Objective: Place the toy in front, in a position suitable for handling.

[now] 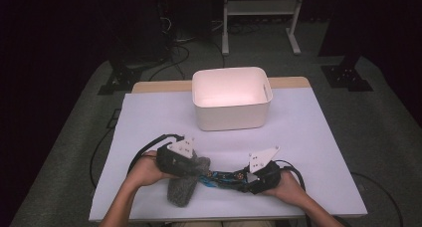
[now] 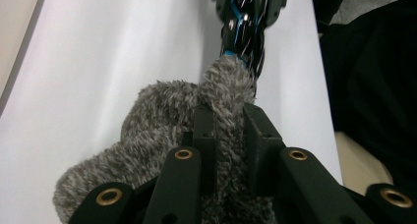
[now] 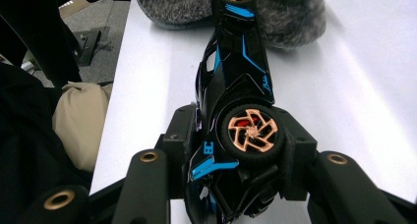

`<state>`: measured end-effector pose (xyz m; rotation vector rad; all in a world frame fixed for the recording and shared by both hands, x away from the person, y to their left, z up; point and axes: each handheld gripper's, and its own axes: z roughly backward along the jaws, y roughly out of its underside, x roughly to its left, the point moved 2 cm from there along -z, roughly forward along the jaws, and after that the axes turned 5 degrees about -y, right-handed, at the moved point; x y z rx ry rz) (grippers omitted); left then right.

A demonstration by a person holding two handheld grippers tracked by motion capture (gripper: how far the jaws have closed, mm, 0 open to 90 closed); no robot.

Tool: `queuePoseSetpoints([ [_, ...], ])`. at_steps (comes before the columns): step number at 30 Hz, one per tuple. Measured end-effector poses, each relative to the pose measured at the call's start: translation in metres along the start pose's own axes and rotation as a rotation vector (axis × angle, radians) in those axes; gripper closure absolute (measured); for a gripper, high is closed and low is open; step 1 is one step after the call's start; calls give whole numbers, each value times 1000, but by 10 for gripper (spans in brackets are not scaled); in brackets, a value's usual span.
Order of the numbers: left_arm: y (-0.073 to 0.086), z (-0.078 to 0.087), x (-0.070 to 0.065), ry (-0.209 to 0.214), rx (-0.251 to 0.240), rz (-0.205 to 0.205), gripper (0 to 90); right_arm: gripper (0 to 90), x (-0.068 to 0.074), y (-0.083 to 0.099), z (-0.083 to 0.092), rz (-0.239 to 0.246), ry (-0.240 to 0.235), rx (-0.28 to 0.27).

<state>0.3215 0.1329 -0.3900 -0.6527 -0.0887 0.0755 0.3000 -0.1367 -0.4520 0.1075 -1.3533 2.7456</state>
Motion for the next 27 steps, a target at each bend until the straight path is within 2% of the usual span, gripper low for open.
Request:
queuePoseSetpoints([
  [2,7,1,1,-2,18,14,778,568,-1,0,0,0,-3,0],
  [4,8,1,0,0,17,16,778,568,-1,0,0,-2,-3,0],
  [11,-1,-1,-1,28,-25,5,778,568,-1,0,0,-5,-5,-2],
  [20,-32,-18,-5,74,-36,-58,778,568,-1,0,0,-2,-6,-1],
  [21,-41,-25,-6,90,-33,-74,778,568,-1,0,0,-1,-6,-1],
  [26,-60,-41,-10,120,-21,-113,779,568,-1,-1,-1,1,-4,1],
  [27,-71,-51,-12,137,-8,-141,778,568,-1,-1,-1,2,-2,0],
])
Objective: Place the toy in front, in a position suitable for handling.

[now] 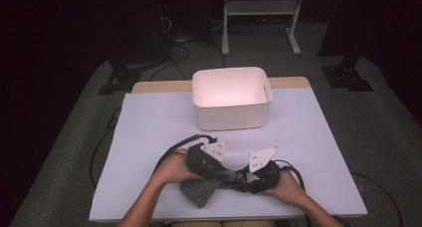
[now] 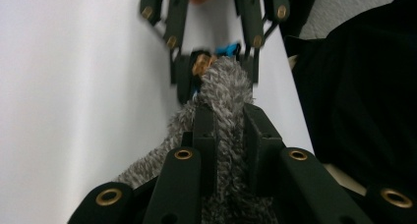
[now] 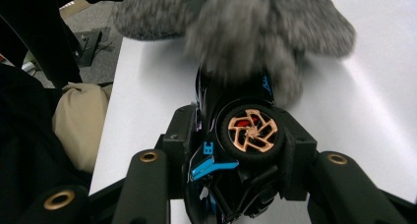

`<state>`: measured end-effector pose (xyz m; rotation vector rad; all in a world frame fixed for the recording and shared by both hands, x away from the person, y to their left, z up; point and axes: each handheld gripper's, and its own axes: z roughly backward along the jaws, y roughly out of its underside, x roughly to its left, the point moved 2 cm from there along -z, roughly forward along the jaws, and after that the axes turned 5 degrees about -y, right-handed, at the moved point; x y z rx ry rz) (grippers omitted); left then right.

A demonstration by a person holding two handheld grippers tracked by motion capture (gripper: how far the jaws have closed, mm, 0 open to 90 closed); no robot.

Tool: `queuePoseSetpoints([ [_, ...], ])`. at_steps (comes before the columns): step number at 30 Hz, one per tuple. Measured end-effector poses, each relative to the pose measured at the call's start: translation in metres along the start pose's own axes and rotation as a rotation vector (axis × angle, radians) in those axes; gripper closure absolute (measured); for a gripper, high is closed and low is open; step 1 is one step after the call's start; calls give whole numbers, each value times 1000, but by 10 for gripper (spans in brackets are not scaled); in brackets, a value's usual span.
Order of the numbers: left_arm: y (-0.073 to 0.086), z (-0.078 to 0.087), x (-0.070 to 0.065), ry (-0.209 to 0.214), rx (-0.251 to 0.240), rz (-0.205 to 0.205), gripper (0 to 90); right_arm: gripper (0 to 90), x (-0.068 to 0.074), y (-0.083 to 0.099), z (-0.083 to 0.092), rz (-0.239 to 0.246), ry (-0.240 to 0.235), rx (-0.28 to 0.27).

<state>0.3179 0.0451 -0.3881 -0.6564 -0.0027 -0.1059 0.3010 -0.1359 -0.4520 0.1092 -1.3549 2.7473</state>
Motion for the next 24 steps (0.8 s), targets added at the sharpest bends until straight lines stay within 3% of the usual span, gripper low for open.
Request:
queuePoseSetpoints([
  [10,-26,-22,6,34,-2,-35,779,568,0,0,0,-9,-3,-5],
  [16,-22,-21,7,51,-25,-14,778,568,0,1,0,-12,-3,-7],
  [21,-17,-16,8,42,-27,-23,778,568,0,1,0,-7,1,-7],
  [24,-8,-10,8,29,-25,-2,778,568,-1,1,0,-15,-5,-7],
])
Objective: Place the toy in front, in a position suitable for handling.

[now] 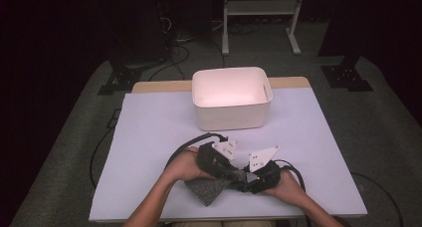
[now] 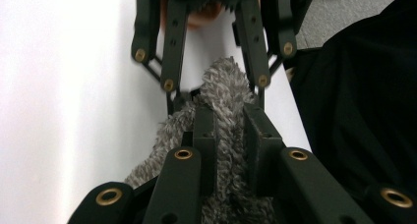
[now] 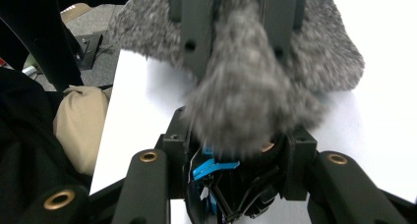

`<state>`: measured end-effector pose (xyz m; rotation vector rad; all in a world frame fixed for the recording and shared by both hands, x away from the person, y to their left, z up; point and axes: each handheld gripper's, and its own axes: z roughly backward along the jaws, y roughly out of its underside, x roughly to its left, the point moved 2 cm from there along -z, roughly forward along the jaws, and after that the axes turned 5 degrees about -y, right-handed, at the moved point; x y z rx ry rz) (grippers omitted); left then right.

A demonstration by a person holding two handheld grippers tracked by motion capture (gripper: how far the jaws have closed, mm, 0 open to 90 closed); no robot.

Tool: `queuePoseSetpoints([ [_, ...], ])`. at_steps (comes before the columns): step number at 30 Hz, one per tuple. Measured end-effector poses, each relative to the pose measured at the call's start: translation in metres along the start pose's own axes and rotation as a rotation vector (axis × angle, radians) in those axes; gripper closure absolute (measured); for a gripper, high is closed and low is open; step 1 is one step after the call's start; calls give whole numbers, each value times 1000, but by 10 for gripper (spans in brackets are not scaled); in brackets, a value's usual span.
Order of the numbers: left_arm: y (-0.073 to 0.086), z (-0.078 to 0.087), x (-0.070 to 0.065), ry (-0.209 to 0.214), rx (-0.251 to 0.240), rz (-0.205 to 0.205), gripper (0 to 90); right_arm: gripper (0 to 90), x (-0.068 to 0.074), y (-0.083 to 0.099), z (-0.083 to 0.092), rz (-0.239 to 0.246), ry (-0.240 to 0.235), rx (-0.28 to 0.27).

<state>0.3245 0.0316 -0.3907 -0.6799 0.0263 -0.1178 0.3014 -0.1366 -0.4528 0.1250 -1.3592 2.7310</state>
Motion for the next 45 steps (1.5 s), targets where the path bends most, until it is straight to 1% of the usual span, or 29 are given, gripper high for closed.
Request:
queuePoseSetpoints([
  [1,5,4,-1,-9,-1,12,778,568,0,0,0,3,0,0],
  [2,5,4,-1,-9,-1,12,778,568,0,0,0,3,0,0],
  [3,10,9,-1,-19,7,15,778,568,0,0,0,5,1,-1],
  [5,16,15,-1,-32,5,29,778,569,0,0,0,5,1,1],
  [6,23,21,-1,-44,8,42,778,569,-1,0,0,4,0,1],
  [7,23,21,-1,-44,8,42,778,569,-1,0,0,4,0,1],
  [10,35,31,-4,-58,-1,62,777,568,-1,-1,0,0,-4,4],
  [11,39,33,-5,-59,-2,67,776,568,-1,-1,0,9,1,7],
  [12,47,38,-7,-69,-12,80,776,569,0,-1,0,14,3,10],
  [13,47,38,-7,-69,-12,80,776,569,0,-1,0,14,3,10],
  [15,56,46,-10,-86,-16,101,775,570,0,-3,1,29,5,22],
  [17,59,49,-10,-89,-16,105,775,569,-1,-3,1,28,4,23],
  [19,62,52,-11,-95,-19,106,775,570,-1,-3,4,39,9,23],
  [21,65,54,-10,-99,-26,118,775,570,-2,-3,4,40,10,23],
  [22,65,54,-10,-102,-31,118,775,570,-2,-3,5,49,12,26],
  [24,65,54,-10,-99,-34,120,774,569,-3,-2,7,37,14,22],
  [26,64,50,-9,-93,-40,120,775,568,-5,-1,8,13,6,18],
  [29,64,50,-9,-90,-42,122,775,566,-6,0,8,2,4,16],
  [30,64,48,-10,-83,-49,126,775,552,-7,0,8,-15,-4,14],
  [32,64,48,-10,-85,-54,126,775,522,-8,-1,9,-35,-26,10],
  [33,64,48,-10,-85,-54,126,775,522,-8,-1,9,-35,-26,10],
  [34,64,48,-10,-85,-57,131,775,465,-10,-1,13,-47,-29,-11],
  [37,64,48,-10,-83,-56,130,775,454,-11,0,16,-58,-30,-28],
  [39,63,47,-10,-79,-58,128,775,438,-12,2,19,-76,-27,-38],
  [42,62,46,-9,-75,-56,127,775,424,-12,2,19,-81,-27,-43],
  [45,60,44,-8,-73,-56,125,775,416,-11,-1,13,-68,-33,-34],
])
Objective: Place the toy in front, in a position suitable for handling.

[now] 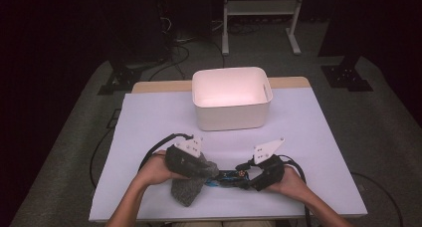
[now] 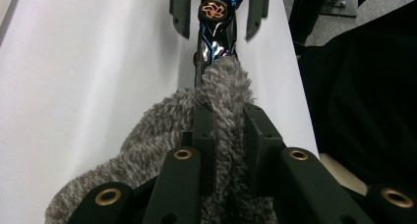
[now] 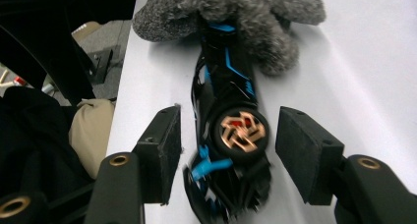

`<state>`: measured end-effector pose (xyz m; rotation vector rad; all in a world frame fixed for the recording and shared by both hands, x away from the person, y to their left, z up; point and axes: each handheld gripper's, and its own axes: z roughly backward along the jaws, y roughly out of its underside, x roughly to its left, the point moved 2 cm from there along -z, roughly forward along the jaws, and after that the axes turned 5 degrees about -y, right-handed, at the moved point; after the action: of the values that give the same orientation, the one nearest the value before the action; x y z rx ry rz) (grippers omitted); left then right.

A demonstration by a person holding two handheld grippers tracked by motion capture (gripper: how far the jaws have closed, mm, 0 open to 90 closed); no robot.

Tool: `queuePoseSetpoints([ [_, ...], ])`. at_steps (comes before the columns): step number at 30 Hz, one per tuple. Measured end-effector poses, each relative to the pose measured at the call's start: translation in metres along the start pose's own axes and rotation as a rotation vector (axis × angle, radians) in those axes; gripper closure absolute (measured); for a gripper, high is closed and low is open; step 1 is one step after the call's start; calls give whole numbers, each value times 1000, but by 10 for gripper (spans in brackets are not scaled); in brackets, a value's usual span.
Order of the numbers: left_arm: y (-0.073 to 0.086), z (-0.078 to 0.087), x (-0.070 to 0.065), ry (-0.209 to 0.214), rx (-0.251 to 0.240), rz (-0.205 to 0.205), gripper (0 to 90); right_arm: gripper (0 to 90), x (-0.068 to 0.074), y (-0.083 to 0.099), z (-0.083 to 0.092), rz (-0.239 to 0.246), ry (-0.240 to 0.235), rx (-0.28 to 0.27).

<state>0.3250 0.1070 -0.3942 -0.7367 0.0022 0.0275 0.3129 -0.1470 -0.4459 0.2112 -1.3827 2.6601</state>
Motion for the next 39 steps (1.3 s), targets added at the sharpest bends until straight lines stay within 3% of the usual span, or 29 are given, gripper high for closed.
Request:
queuePoseSetpoints([
  [4,-1,-1,1,3,2,-1,775,448,0,-2,-9,14,-11,19],
  [5,-1,0,1,2,1,3,776,559,-2,-2,-11,20,-18,32],
  [10,-3,1,5,1,-4,17,775,588,-3,-3,-6,33,-14,26],
  [15,-8,1,8,-9,-5,13,775,590,-4,-10,-1,66,-1,75],
  [21,-12,6,13,-21,-13,26,775,591,-6,-12,4,84,28,74],
  [26,-11,-4,12,-5,24,23,775,588,-6,-8,4,87,35,67],
  [31,-12,-9,9,12,21,17,776,565,-4,-3,2,57,37,66],
  [33,-11,-9,8,19,21,19,776,504,-6,-3,3,14,1,48],
  [39,-9,-9,0,44,14,28,776,443,-6,-6,4,-25,-31,21],
])
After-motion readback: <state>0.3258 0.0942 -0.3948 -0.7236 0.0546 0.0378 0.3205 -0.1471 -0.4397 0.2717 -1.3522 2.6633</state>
